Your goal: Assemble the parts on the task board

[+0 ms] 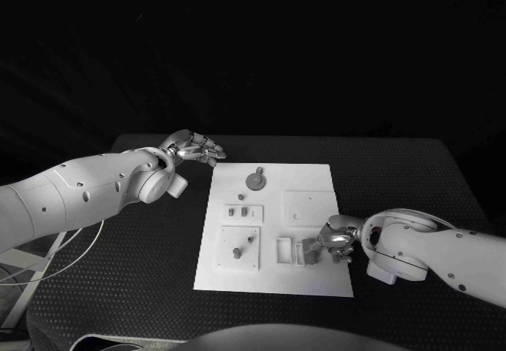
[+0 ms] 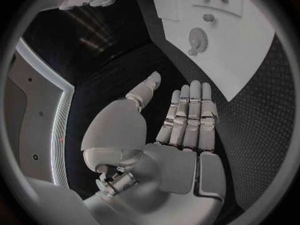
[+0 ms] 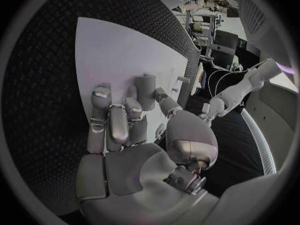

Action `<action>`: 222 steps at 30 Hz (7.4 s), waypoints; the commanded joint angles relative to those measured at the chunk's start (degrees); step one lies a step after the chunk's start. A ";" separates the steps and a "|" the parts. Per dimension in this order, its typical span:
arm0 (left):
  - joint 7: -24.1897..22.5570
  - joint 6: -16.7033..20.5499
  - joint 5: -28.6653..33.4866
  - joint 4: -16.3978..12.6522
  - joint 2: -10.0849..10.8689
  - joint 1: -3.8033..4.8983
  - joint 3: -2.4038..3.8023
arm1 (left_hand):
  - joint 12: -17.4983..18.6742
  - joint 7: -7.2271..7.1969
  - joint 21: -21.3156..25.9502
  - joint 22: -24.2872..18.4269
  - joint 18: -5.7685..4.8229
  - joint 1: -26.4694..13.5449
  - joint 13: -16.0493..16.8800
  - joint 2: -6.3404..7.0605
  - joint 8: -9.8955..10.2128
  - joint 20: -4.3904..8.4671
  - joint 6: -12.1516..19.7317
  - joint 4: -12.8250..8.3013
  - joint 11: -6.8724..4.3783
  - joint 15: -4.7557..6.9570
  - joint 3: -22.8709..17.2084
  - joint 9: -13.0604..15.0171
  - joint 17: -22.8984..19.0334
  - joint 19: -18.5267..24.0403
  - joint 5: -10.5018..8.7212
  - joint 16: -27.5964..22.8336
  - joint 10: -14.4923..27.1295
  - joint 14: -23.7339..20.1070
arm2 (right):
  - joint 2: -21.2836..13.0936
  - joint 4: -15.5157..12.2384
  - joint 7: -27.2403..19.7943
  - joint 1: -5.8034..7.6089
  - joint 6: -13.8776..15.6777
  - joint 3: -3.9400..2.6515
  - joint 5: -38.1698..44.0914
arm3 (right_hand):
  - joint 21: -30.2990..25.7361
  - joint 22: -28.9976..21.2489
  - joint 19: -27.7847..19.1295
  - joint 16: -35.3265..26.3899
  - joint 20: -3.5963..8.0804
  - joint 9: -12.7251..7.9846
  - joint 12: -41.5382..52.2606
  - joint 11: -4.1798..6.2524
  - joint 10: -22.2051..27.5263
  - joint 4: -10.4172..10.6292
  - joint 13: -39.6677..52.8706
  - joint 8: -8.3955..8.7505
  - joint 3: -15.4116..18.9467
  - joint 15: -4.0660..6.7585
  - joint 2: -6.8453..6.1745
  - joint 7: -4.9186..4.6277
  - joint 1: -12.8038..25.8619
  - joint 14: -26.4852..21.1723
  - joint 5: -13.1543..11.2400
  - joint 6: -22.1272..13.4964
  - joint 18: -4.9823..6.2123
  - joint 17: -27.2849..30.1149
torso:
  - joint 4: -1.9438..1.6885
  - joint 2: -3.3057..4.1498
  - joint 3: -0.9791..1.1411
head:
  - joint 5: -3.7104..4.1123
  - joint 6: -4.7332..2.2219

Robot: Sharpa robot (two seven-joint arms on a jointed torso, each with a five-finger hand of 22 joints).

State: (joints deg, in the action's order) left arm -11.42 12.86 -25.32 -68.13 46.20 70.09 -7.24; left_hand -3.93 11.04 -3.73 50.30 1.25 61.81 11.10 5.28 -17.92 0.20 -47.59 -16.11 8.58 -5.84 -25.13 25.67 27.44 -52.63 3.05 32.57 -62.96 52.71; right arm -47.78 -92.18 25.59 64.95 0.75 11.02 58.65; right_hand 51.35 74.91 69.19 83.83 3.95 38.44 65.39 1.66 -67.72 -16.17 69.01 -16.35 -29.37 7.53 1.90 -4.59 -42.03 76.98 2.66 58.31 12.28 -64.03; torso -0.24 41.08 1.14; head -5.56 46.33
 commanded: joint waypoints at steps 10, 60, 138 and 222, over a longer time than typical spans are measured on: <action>-0.73 -0.72 0.36 -0.13 -0.09 0.03 0.03 | -0.09 -0.12 -0.28 -0.11 -0.21 -0.65 -0.06 0.00 -0.28 -0.38 0.35 -0.05 0.06 -0.04 0.31 -0.10 0.14 0.14 0.06 -0.44 -0.05 0.23 | -0.28 -1.89 -0.04 0.97 1.77 -0.75 -2.26 | 0.29 1.01 0.20 0.07 -0.15 0.43 -0.12 0.13 -0.08 -0.52 -0.21 -0.25 -0.13 0.25 0.91 0.01 -0.34 -0.20 0.17 0.50 2.72 0.26 | 0.03 0.01 -0.04 | -0.03 0.00; -0.48 -0.99 0.36 -0.40 0.03 0.05 0.03 | -0.06 -0.10 -0.29 -0.19 -0.22 -0.81 -0.09 0.08 -0.29 -0.41 0.42 -0.05 0.09 -0.06 0.27 -0.18 0.40 0.18 0.06 -0.66 0.00 0.24 | 5.80 1.53 1.03 0.71 -0.77 -0.20 -7.40 | -0.10 0.85 -0.19 -0.45 -0.31 0.37 -1.42 0.00 0.91 -0.39 -1.34 0.41 0.05 0.16 -0.19 -0.13 0.99 -1.01 0.17 0.21 2.72 1.59 | 0.03 0.05 0.01 | -0.60 0.70; -0.76 -0.71 0.79 -0.22 0.02 0.04 0.01 | -0.07 -0.02 -0.34 -0.39 -0.20 -2.71 -0.14 0.18 -0.36 -0.41 0.64 0.49 0.10 -0.05 0.79 -0.37 1.24 0.17 -0.05 -1.26 0.03 0.40 | -5.64 -1.89 5.89 4.48 -6.50 0.40 9.87 | -0.38 0.99 -0.12 -0.52 -0.80 1.52 -1.42 0.05 0.55 0.02 -2.14 0.87 -1.75 0.06 -5.30 -0.01 1.42 -1.33 0.16 1.50 2.72 2.54 | -0.08 0.07 0.01 | 2.10 -0.16; -0.02 -1.84 0.78 -0.44 0.64 0.04 0.00 | -0.04 0.00 -0.32 -0.50 -0.18 -3.15 -0.19 -0.19 -0.40 -0.42 0.78 0.38 0.14 -0.08 0.90 -0.47 1.69 0.29 -0.05 -1.66 0.18 0.35 | -1.23 -1.00 3.24 0.09 9.18 1.71 -4.63 | 0.53 0.98 -0.36 -0.02 -1.31 1.80 -1.61 0.09 -0.30 -0.71 -2.85 2.22 -7.78 0.07 -2.05 0.02 -14.38 -0.85 0.17 1.93 2.72 2.64 | 0.01 0.04 -0.01 | 1.19 1.54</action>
State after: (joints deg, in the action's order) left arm -11.16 11.79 -24.87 -68.46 46.95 70.09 -7.27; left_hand -3.93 11.14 -3.73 49.90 1.25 59.24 11.00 5.27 -18.13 0.00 -47.28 -15.78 8.58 -5.84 -24.49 25.25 29.06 -52.42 3.05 31.23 -62.96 52.71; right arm -49.20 -92.97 29.13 65.22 7.49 12.58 58.51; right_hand 51.58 74.92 68.47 83.59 2.63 39.90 63.80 1.74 -67.46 -14.16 66.25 -13.70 -34.19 7.66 -2.49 -2.40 -53.97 75.75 2.45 62.14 13.47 -61.35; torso -0.23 41.13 1.13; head -4.35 47.88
